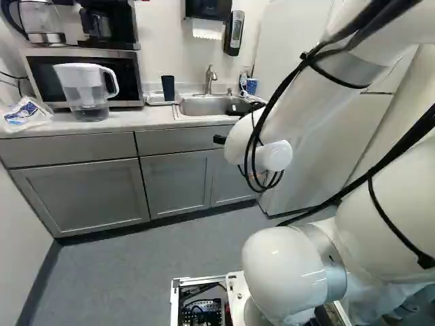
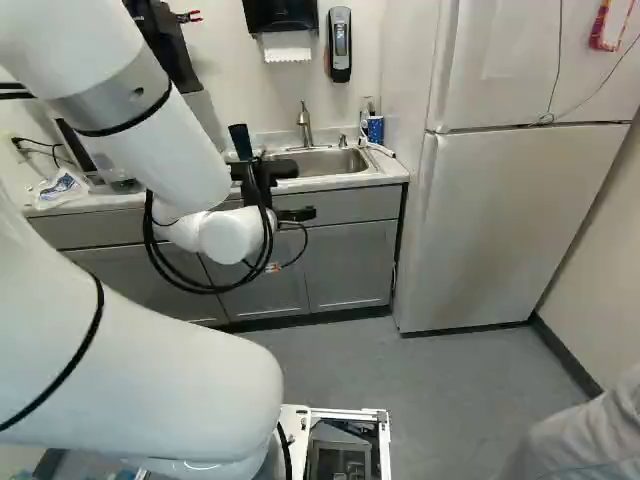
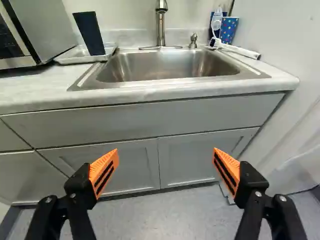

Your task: Rinse the cup and place it in the tray

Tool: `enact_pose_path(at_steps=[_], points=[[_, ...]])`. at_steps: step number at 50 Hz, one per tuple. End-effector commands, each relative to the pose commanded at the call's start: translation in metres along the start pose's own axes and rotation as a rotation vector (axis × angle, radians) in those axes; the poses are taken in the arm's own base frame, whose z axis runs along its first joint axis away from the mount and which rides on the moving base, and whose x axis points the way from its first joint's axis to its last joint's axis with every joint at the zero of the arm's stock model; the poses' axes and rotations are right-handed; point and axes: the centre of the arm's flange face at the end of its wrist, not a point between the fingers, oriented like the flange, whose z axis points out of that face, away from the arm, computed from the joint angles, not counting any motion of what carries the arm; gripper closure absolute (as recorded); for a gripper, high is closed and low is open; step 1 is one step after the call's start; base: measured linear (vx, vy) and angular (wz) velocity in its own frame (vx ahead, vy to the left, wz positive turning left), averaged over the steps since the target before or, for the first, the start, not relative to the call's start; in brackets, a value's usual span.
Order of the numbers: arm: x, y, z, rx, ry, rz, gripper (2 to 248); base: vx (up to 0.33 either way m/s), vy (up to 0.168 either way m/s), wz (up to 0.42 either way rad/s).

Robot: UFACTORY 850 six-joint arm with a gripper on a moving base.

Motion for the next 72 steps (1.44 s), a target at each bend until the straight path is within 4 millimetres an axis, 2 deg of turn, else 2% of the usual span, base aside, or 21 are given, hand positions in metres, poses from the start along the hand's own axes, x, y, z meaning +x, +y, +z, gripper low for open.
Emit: enact_pose_path(at_steps=[16, 32, 48, 72], points=[[-0.026, 0.005, -0.012, -0.013, 0.02, 0.003, 3, 0.0, 0.0, 0.0], [-0.043, 0.007, -0.022, -0.022, 0.034, 0.005, 3, 0.0, 0.0, 0.0], [-0.05, 0.009, -0.026, -0.026, 0.04, 0.006, 3, 0.0, 0.0, 0.0], [-0.051, 0.009, -0.027, -0.026, 0.041, 0.006, 3, 0.0, 0.0, 0.0]])
